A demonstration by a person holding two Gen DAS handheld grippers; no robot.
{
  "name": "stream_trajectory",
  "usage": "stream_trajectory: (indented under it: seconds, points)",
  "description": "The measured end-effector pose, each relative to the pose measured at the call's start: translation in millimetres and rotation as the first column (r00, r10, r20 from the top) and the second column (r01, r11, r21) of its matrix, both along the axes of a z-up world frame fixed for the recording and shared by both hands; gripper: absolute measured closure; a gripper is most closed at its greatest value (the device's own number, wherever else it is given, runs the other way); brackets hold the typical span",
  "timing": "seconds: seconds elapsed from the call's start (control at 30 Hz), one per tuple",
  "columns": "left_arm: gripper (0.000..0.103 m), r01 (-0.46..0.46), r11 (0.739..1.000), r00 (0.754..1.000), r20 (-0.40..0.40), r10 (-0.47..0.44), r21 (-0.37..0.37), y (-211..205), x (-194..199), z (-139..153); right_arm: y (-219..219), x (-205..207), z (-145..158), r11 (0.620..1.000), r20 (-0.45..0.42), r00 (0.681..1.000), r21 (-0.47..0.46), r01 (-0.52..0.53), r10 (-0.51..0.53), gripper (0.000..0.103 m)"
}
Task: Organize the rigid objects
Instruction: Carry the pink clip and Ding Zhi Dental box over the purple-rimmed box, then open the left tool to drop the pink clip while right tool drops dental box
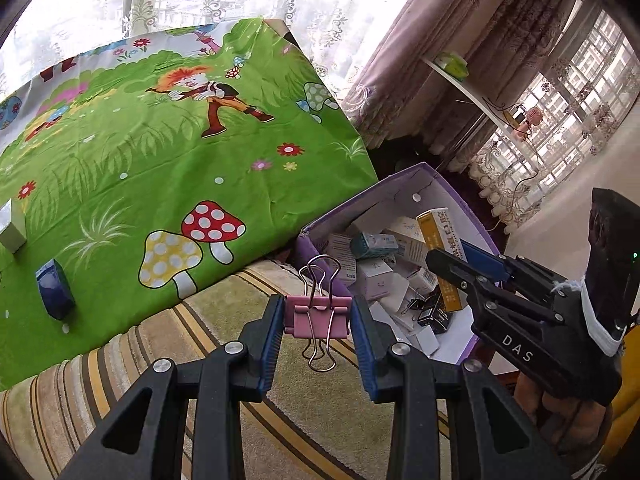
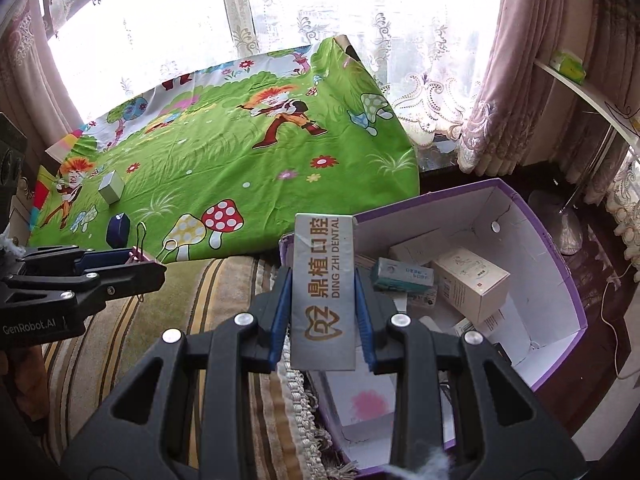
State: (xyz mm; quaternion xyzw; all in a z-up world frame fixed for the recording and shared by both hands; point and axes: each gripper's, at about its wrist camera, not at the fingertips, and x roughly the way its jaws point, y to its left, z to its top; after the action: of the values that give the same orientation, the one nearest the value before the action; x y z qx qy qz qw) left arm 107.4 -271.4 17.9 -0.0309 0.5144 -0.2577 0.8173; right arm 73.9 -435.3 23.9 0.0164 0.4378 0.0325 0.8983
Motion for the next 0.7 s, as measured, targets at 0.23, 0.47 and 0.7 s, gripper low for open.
stream_trajectory:
  seconds: [0.23, 0.47, 0.7]
  points:
    - [0.068, 0.126, 0.992, 0.991, -0.057, -0.125, 0.018, -53.9, -1.4, -12.9, -48.6, -7.4, -18.7, 0.995, -0.042, 0.994, -0.002, 0.102, -0.102, 0.069]
    - [0.068, 0.187, 0.982, 0.978, -0.101, -0.184, 0.02, -85.5, 0.7, -26.0, -82.4, -16.9, -40.7, 0.986, -0.089, 0.982, -0.002, 0.168, -0.168, 0.069]
    - [0.068, 0.214, 0.977, 0.971, -0.116, -0.211, 0.01, -102.2, 3.5, -32.4, -100.3, -20.9, -56.4, 0.978, -0.124, 0.971, 0.01, 0.207, -0.204, 0.068]
